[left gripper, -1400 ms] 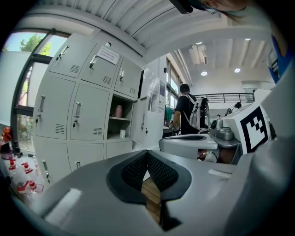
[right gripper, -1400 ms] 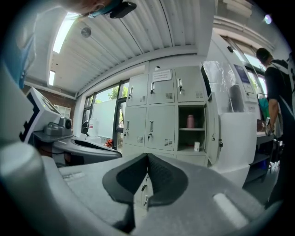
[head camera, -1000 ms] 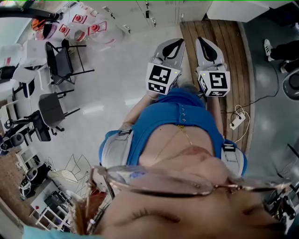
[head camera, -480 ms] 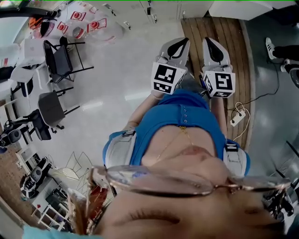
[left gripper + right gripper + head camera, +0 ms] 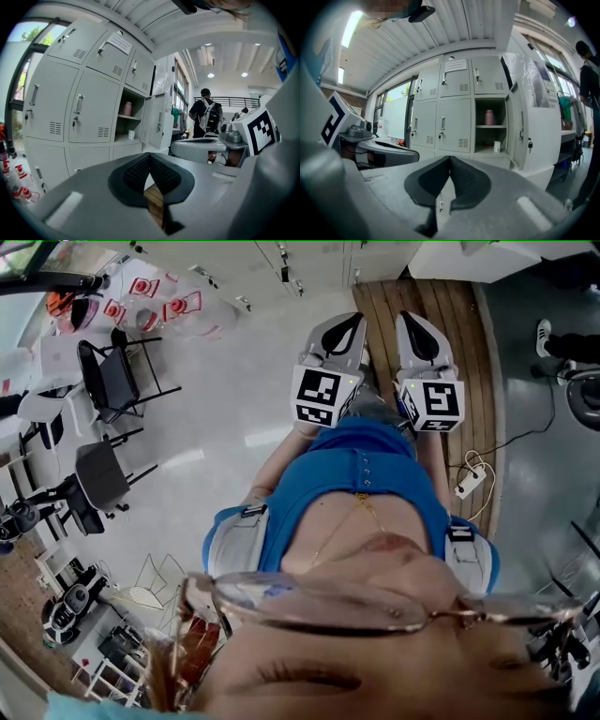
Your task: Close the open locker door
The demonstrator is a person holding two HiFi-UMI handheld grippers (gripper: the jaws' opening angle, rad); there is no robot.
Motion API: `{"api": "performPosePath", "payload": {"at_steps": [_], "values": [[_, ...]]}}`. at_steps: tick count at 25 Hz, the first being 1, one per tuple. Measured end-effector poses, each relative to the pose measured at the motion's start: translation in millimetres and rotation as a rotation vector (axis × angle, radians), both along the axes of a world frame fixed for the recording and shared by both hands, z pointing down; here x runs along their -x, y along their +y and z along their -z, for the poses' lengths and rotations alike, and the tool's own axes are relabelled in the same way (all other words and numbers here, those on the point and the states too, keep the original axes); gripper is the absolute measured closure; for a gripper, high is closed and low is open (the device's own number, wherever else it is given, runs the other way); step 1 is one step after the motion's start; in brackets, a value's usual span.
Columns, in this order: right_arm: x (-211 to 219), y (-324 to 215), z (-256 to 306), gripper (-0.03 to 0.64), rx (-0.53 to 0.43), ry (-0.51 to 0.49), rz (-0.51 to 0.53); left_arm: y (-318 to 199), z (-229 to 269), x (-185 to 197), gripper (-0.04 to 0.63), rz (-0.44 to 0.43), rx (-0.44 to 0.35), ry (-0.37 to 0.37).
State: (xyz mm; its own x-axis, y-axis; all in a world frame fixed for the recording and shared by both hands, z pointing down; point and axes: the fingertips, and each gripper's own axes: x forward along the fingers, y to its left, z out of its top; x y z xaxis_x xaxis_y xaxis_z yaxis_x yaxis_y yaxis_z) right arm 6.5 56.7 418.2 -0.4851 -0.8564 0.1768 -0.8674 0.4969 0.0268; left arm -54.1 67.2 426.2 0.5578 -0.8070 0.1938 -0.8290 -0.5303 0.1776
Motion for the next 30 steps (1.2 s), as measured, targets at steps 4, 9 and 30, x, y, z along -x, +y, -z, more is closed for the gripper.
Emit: {"api": "performPosePath", "payload": {"at_steps": [4, 9, 30], "values": [[-17, -41, 2, 0.615, -0.008, -0.012, -0.016, -41, 0, -19, 0.599, -0.022, 0.002, -0.001], [-32, -98, 16, 0.615, -0.046, -0.036, -0.006, -94, 7, -43, 0.598, -0.048, -0.003, -0.009], [-87, -209, 24, 0.615, -0.064, -0.043, 0.041, -210, 17, -102, 0.599, -0.028, -0.026, -0.037]]}}
